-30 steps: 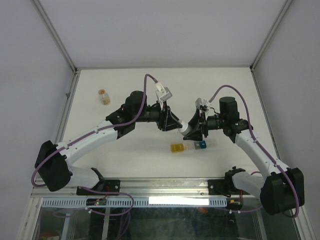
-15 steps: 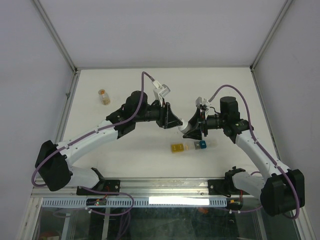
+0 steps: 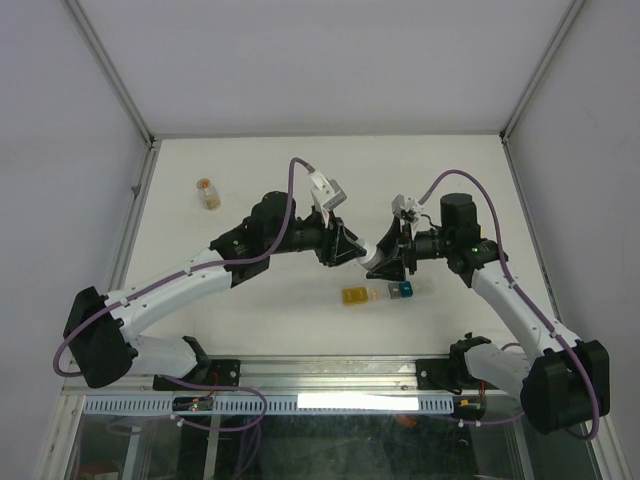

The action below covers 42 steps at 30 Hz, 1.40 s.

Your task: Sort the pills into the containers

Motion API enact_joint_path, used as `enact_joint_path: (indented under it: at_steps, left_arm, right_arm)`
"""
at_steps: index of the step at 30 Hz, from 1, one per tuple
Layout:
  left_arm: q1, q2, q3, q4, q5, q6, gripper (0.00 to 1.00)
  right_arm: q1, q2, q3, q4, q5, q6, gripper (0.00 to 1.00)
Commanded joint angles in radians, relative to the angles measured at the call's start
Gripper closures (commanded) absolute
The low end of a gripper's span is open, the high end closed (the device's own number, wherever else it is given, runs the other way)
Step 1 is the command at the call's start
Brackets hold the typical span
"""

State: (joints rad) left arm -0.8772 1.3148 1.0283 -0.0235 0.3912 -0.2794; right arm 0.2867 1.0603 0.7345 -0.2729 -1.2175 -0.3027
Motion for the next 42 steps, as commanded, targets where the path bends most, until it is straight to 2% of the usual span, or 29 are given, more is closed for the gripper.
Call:
enact_joint_path:
  at_steps: [1, 8, 15, 18, 21, 25, 30, 33, 36, 38, 40, 42]
  left_arm:
    - [-0.055, -0.053, -0.059, -0.050, 0.116, 0.260, 0.84]
    - [-0.050, 0.028, -0.007, -0.047, 0.296, 0.303, 0.83]
    - [-0.048, 0.040, -0.025, -0.067, 0.425, 0.536, 0.80]
    - [-0.029, 0.029, -0.029, -0.053, 0.429, 0.599, 0.69]
    - [-0.006, 0.009, -0.039, 0.002, 0.433, 0.577, 0.54]
    - [0.000, -0.044, -0.092, 0.126, 0.355, 0.494, 0.26]
    - [0.004, -0.156, -0.209, 0.316, 0.239, 0.398, 0.02]
    - [0.004, -0.237, -0.270, 0.396, 0.145, 0.318, 0.01]
    - [0.004, -0.323, -0.332, 0.454, -0.041, 0.074, 0.01]
    - [0.007, -0.375, -0.365, 0.466, -0.105, -0.086, 0.01]
    - [0.007, -0.396, -0.361, 0.451, -0.137, -0.247, 0.01]
    - [0.006, -0.399, -0.310, 0.345, -0.183, -0.362, 0.06]
  right_arm:
    - [-0.003, -0.026, 0.043, 0.140, -0.062, 0.023, 1.00]
    - [-0.002, -0.032, 0.034, 0.143, -0.094, 0.004, 1.00]
    - [-0.003, -0.036, 0.031, 0.135, -0.110, -0.018, 1.00]
    - [-0.003, -0.039, 0.031, 0.128, -0.112, -0.027, 1.00]
    - [-0.002, -0.039, 0.031, 0.122, -0.116, -0.037, 1.00]
    - [-0.003, -0.038, 0.032, 0.118, -0.121, -0.039, 1.00]
    - [-0.003, -0.039, 0.033, 0.112, -0.122, -0.045, 1.00]
    - [-0.003, -0.038, 0.035, 0.106, -0.122, -0.050, 1.00]
    - [-0.003, -0.036, 0.037, 0.096, -0.118, -0.062, 1.00]
    - [-0.004, -0.035, 0.037, 0.094, -0.118, -0.064, 1.00]
    - [-0.004, -0.031, 0.036, 0.093, -0.118, -0.065, 1.00]
    - [-0.003, -0.025, 0.037, 0.092, -0.120, -0.065, 1.00]
